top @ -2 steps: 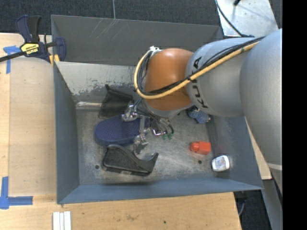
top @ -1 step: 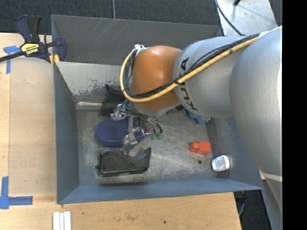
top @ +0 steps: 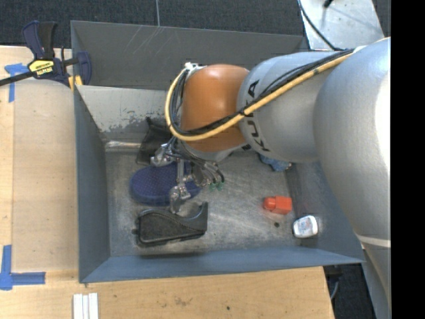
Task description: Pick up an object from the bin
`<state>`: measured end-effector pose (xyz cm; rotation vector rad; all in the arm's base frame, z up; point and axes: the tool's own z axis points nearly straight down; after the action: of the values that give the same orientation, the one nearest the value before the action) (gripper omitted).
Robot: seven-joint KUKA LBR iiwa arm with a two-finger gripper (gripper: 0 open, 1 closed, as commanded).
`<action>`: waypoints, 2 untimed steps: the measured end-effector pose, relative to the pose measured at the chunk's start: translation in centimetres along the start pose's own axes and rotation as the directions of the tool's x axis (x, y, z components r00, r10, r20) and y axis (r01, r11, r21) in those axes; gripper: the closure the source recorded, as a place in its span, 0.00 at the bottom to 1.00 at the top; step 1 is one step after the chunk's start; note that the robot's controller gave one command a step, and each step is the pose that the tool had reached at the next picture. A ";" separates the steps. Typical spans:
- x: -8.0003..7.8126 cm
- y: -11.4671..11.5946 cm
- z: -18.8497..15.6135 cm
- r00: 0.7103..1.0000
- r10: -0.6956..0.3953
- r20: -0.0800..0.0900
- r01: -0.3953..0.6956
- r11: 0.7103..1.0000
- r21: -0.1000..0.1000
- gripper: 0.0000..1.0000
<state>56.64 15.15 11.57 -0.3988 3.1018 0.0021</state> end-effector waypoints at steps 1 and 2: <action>-1.4 0.5 4.1 0.883 0.469 0.003 -0.469 0.883 0.000 0.00; -1.5 0.4 3.9 0.884 0.467 0.009 -0.467 0.884 -0.002 1.00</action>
Offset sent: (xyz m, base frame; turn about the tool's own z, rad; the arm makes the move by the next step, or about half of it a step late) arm 0.0078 0.0083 -0.0457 0.4875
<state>58.07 15.97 7.65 0.3578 3.0988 0.0090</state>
